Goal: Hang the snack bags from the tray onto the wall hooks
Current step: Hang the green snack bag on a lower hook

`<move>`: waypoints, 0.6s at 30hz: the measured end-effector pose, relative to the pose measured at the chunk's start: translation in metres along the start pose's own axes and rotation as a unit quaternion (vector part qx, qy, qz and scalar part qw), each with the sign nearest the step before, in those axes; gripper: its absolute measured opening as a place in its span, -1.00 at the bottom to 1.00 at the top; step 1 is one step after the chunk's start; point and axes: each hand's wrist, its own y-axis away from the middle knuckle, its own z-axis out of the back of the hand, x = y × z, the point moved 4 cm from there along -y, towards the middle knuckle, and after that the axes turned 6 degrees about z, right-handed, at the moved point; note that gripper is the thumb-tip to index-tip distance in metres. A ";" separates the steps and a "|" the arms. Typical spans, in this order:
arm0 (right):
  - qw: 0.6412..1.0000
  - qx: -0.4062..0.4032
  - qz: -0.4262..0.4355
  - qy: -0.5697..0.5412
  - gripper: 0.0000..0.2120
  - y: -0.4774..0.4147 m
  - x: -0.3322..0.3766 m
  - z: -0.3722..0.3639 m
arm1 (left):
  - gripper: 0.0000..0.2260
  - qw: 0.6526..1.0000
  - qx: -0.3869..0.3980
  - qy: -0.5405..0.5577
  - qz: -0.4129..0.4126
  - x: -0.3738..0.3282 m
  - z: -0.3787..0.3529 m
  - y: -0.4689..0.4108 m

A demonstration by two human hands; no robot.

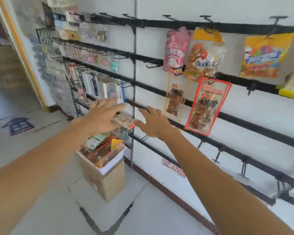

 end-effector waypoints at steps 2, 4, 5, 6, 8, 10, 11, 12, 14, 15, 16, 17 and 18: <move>0.999 0.028 0.021 0.001 -0.39 -0.032 0.034 -0.026 | -0.36 0.999 0.021 0.015 0.027 0.049 -0.022 0.002; 0.998 0.042 0.032 -0.021 -0.41 -0.061 0.062 -0.051 | -0.39 0.996 0.054 0.038 0.057 0.091 -0.048 0.002; 0.998 0.048 0.038 -0.032 -0.41 -0.075 0.075 -0.064 | -0.39 0.994 0.072 0.048 0.074 0.110 -0.061 0.001; 0.997 0.057 0.042 -0.039 -0.39 -0.088 0.086 -0.076 | -0.40 0.991 0.086 0.056 0.088 0.128 -0.075 -0.001; 0.994 0.084 0.043 -0.053 -0.38 -0.114 0.099 -0.102 | -0.41 0.987 0.109 0.067 0.099 0.155 -0.102 -0.008; 0.993 0.098 0.043 -0.056 -0.39 -0.141 0.104 -0.126 | -0.41 0.986 0.121 0.059 0.096 0.179 -0.128 -0.020; 0.992 0.104 0.046 -0.058 -0.40 -0.154 0.105 -0.137 | -0.42 0.985 0.132 0.056 0.093 0.189 -0.141 -0.029; 0.991 0.113 0.049 -0.060 -0.40 -0.168 0.106 -0.149 | -0.43 0.984 0.140 0.061 0.091 0.197 -0.154 -0.039; 0.987 0.134 0.051 -0.066 -0.39 -0.197 0.104 -0.176 | -0.45 0.982 0.155 0.063 0.086 0.212 -0.178 -0.061; 0.985 0.146 0.048 -0.074 -0.39 -0.213 0.102 -0.190 | -0.45 0.982 0.160 0.057 0.083 0.219 -0.189 -0.072; 0.983 0.155 0.042 -0.086 -0.39 -0.229 0.098 -0.205 | -0.45 0.982 0.168 0.049 0.077 0.226 -0.201 -0.084; 0.981 0.162 0.034 -0.098 -0.38 -0.247 0.093 -0.221 | -0.45 0.981 0.176 0.041 0.071 0.233 -0.213 -0.097; 0.978 0.173 0.025 -0.109 -0.37 -0.264 0.088 -0.237 | -0.45 0.979 0.188 0.040 0.072 0.240 -0.225 -0.110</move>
